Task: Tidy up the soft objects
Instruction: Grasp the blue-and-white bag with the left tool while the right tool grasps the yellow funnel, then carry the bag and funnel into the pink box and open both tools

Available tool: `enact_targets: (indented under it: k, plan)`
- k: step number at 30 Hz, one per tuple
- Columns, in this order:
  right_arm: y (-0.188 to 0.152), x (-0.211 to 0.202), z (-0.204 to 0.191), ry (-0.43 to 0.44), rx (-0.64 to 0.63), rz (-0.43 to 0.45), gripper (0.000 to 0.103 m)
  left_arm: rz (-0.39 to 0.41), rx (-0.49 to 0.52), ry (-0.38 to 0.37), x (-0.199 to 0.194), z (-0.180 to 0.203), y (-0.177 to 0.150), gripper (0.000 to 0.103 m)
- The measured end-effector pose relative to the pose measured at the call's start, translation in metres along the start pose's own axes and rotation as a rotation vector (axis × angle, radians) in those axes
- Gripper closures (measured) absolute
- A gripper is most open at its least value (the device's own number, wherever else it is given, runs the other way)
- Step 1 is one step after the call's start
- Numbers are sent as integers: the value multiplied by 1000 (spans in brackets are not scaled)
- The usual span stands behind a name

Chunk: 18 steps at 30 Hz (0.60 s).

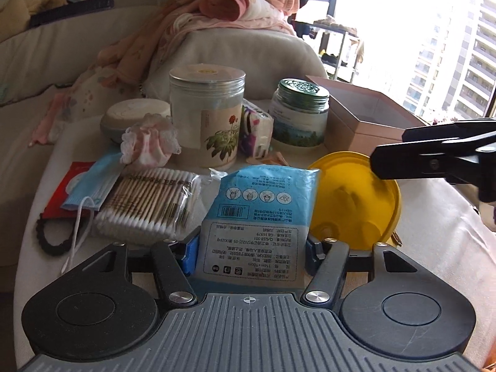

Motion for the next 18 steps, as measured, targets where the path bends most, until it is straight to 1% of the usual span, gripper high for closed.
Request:
enact_targets:
  k: [2, 3, 4, 5, 6, 7, 9, 10, 11, 12, 14, 16, 18]
  plan:
    - [-1, 22, -10, -30, -12, -57, 24, -4, -5, -3, -13, -1, -3, 39]
    - [-3, 31, -12, -48, -21, -81, 27, -6, -8, -4, -19, -1, -5, 40]
    - [-6, 38, -13, -60, -30, -100, 37, -6, -12, -4, -26, -1, -6, 40]
    - [-10, 44, -13, -67, -39, -125, 54, -2, -14, -9, -31, 0, -7, 40]
    - [-14, 47, -13, -66, -42, -153, 64, 2, -19, -19, -37, 1, -6, 40]
    - [-17, 47, -13, -53, -36, -172, 77, 6, -24, -27, -41, 3, -5, 41]
    - [-20, 36, -11, -40, -43, -175, 81, 16, -28, -48, -49, 10, -3, 41]
    - [-20, 25, -8, -45, -64, -158, 88, 20, -23, -63, -53, 15, -2, 41]
    - [-19, 15, -4, -46, -68, -145, 91, 23, -13, -85, -57, 23, -2, 41]
    - [-17, 0, 3, -39, -56, -137, 91, 22, -1, -106, -60, 32, -2, 41]
    - [-17, -26, 17, -44, -37, -121, 95, 14, 28, -155, -65, 51, -3, 41]
    - [-19, -60, 35, -89, -44, -87, 98, 4, 59, -204, -68, 73, -3, 41]
    - [-19, -91, 55, -118, -25, -62, 98, 0, 93, -249, -70, 94, 2, 41]
Point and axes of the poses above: each gripper's, at about its wrist camera, not at the fingertips, and x roughly the way its jaws point, z to its right, y to its top, the point moved 6 cm from there along x, roughly the way its jaws point, and after that the axes turned 9 degrees about z, right-handed, at the moved point
